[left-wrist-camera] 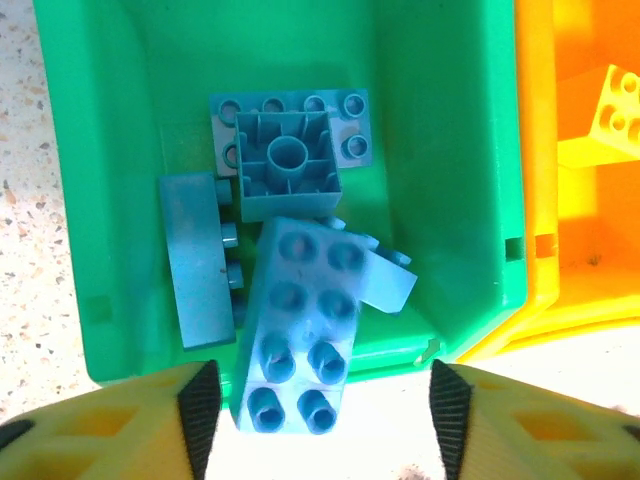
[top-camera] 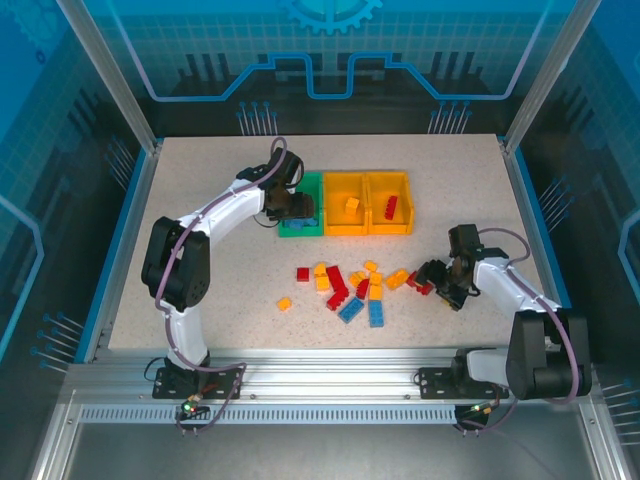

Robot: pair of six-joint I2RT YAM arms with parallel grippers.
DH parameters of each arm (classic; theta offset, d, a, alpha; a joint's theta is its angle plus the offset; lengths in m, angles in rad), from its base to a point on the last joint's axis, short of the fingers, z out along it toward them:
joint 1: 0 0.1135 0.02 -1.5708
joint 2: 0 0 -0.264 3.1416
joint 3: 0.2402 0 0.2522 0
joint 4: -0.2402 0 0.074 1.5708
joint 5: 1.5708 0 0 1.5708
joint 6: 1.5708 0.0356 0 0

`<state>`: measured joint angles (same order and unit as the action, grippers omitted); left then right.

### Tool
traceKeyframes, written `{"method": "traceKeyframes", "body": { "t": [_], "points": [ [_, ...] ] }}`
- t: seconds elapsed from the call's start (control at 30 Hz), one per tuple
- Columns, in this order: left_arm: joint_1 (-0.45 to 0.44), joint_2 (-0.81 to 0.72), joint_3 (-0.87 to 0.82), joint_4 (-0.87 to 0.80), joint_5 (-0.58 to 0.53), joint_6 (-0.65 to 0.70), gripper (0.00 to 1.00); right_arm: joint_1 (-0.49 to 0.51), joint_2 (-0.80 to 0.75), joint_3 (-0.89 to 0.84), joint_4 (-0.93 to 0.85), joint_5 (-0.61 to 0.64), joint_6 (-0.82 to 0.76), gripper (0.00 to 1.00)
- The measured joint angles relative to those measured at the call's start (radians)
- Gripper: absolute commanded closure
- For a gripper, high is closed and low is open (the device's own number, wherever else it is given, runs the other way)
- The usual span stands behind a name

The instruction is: Sort the legos into containers by color

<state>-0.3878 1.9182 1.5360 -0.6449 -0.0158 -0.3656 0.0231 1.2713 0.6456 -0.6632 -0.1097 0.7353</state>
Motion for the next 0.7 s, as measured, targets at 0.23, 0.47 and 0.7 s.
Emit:
{"method": "traceKeyframes", "body": {
  "t": [0.23, 0.47, 0.7],
  "points": [
    [0.000, 0.000, 0.000, 0.002, 0.007, -0.005, 0.02, -0.005, -0.003, -0.001, -0.001, 0.000, 0.002, 0.23],
    [0.000, -0.019, -0.039, 0.042, 0.007, -0.026, 0.01, -0.011, 0.005, -0.003, 0.010, -0.006, 0.018, 0.25],
    [0.000, -0.102, -0.137, 0.056, 0.010, -0.031, 0.03, -0.011, 0.037, -0.003, 0.058, -0.023, 0.036, 0.27]
  ]
}}
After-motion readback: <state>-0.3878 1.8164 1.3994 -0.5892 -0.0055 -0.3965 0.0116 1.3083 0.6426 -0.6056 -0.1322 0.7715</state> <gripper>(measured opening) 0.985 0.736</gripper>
